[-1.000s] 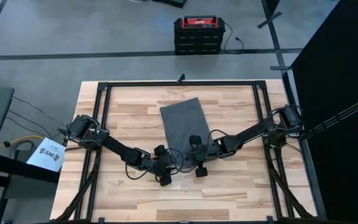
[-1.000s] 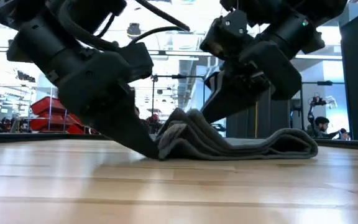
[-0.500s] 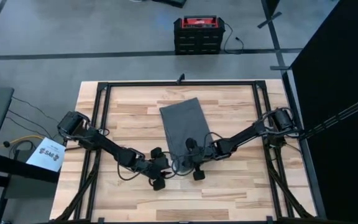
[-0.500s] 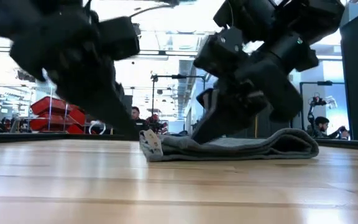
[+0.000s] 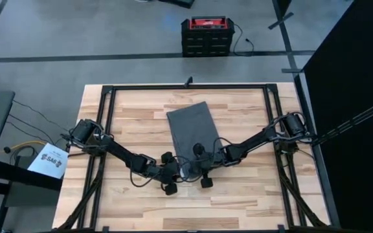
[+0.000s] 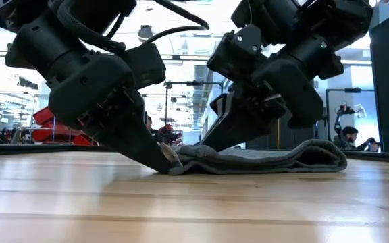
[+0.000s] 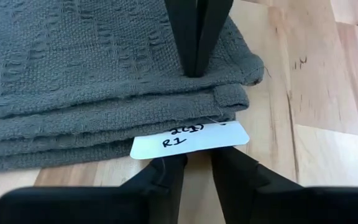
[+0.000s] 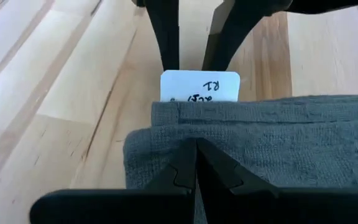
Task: Roll towel
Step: Fold the gray towel
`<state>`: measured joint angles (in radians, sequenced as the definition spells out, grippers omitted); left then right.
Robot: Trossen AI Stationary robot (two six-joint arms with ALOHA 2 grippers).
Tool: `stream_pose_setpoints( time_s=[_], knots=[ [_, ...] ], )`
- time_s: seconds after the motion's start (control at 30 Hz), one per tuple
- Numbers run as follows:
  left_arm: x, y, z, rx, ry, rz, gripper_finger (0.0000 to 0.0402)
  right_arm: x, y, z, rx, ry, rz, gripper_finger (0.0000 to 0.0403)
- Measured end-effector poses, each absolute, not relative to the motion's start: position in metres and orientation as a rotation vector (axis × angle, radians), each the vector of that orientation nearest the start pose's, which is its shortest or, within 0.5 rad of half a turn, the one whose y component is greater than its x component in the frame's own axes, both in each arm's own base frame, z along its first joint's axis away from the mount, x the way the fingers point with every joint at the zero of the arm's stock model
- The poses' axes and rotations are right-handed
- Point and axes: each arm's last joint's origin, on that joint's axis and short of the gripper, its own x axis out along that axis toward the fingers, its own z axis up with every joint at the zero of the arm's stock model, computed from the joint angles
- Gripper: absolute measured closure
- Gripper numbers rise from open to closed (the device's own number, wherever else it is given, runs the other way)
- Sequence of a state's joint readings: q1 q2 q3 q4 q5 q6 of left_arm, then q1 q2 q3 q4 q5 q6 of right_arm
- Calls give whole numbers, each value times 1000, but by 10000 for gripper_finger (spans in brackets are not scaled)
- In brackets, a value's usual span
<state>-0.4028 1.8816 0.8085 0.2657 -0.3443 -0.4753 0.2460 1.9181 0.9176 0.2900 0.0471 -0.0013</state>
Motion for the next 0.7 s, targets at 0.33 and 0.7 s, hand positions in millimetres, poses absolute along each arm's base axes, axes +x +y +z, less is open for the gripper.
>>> stream_pose_setpoints(
  time_s=[0.33, 0.7],
  knots=[
    [310, -126, 110, -152, 790, 100, 339, 355, 85, 123, -151, 677, 217, 403],
    [312, -145, 166, -6, 689, 26, 339, 330, 134, 140, -268, 697, 255, 343]
  ],
)
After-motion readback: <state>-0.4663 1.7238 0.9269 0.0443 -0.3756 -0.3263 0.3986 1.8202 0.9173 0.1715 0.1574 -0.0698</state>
